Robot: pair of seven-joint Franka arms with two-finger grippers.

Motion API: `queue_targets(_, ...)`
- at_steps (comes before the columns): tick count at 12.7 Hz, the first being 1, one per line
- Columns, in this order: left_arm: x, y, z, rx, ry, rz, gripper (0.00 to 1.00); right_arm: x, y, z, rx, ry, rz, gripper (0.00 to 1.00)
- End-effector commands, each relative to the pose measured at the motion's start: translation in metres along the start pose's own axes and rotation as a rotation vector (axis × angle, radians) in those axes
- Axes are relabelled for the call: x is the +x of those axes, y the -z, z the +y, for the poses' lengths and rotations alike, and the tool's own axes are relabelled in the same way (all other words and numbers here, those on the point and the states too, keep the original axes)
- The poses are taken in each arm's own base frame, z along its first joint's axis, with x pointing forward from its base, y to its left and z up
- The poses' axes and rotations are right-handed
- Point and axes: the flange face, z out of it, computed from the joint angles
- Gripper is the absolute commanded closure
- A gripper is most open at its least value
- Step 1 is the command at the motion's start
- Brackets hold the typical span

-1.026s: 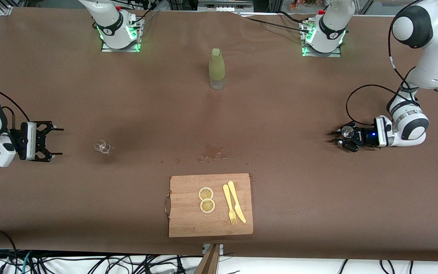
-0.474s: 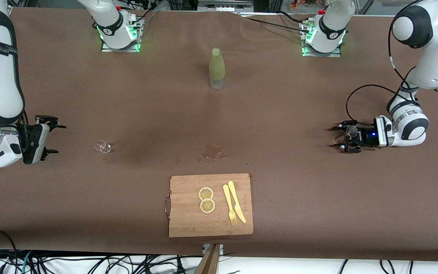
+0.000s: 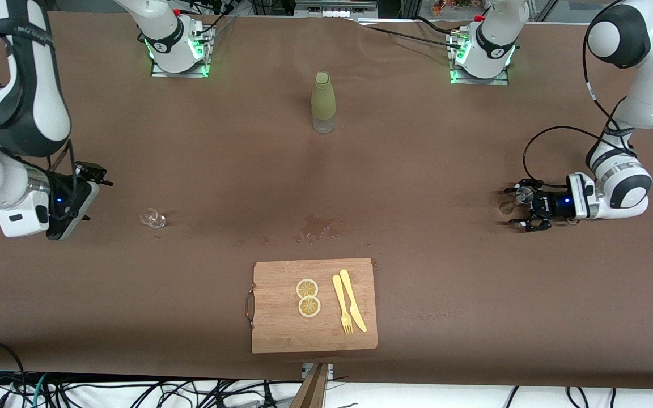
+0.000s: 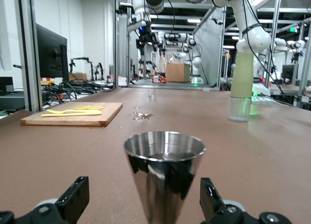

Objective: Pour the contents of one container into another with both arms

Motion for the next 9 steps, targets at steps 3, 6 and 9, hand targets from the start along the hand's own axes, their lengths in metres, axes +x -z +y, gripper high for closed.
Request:
queue_targets(3,0.060,0.054,0.003,-0.036,0.041,-0.141,0.00,0.018,0.028,-0.052,-0.087,-0.278,-0.027,0.00)
queue_targets(6,0.106,0.087,0.001,-0.019,0.080,-0.258,0.00,0.006,0.049,-0.064,-0.090,-0.497,-0.005,0.00)
queue_targets(9,0.163,0.115,-0.002,0.028,0.125,-0.390,0.00,-0.013,0.065,-0.079,-0.083,-0.719,-0.016,0.00)
